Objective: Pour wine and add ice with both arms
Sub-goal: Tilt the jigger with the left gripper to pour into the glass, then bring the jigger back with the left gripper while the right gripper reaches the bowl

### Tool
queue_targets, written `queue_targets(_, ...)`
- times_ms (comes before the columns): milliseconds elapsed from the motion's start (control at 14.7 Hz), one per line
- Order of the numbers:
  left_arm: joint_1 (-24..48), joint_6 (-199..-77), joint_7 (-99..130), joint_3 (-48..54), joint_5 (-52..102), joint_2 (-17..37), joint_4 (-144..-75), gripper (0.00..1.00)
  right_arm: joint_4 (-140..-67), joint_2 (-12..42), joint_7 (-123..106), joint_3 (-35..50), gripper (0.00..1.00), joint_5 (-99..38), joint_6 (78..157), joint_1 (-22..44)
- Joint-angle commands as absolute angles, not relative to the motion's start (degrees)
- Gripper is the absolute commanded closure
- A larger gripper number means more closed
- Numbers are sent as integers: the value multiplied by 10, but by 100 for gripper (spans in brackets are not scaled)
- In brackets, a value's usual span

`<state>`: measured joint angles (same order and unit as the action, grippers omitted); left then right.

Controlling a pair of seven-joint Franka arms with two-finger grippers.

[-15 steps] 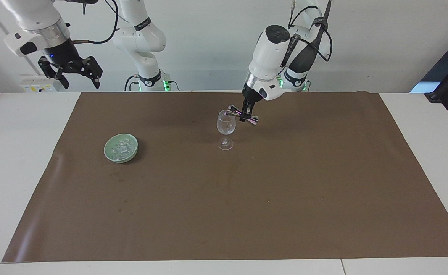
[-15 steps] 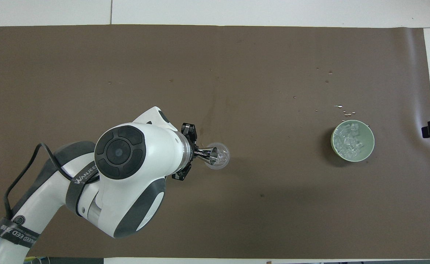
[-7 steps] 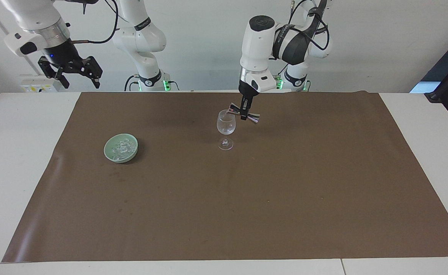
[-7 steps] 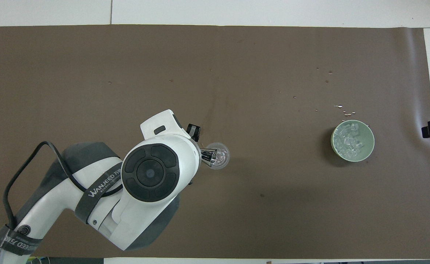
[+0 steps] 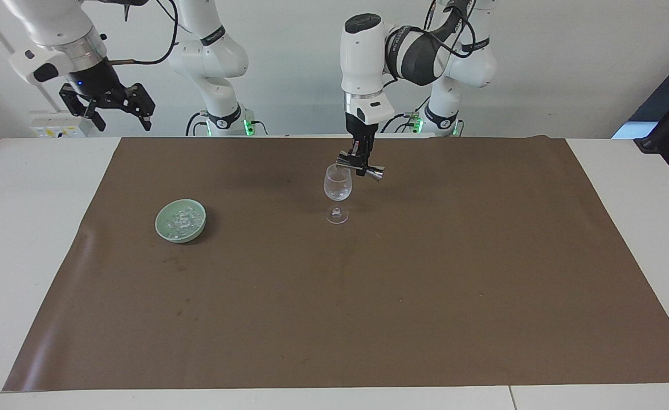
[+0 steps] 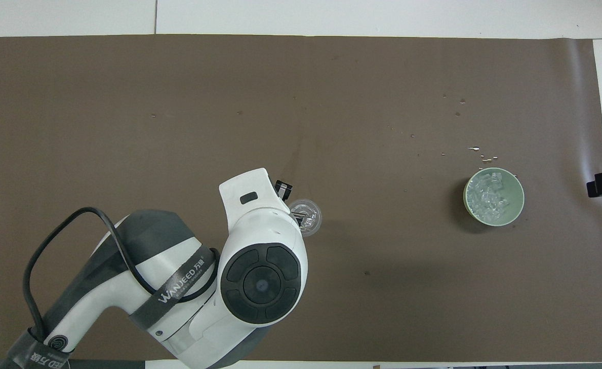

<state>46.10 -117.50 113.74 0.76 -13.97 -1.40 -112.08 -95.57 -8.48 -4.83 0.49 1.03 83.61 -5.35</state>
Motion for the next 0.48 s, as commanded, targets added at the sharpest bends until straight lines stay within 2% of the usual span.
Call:
queue_targets(0,467,-1153,1164,15,-188,-11,-1108,100,-1032,-116,-48,10,0,9,894,-55)
queue_targets(409,467,-1160,1216,25,-236,-11,-1107,100,-1187,-124,-65,10,0,-22,1057,-54)
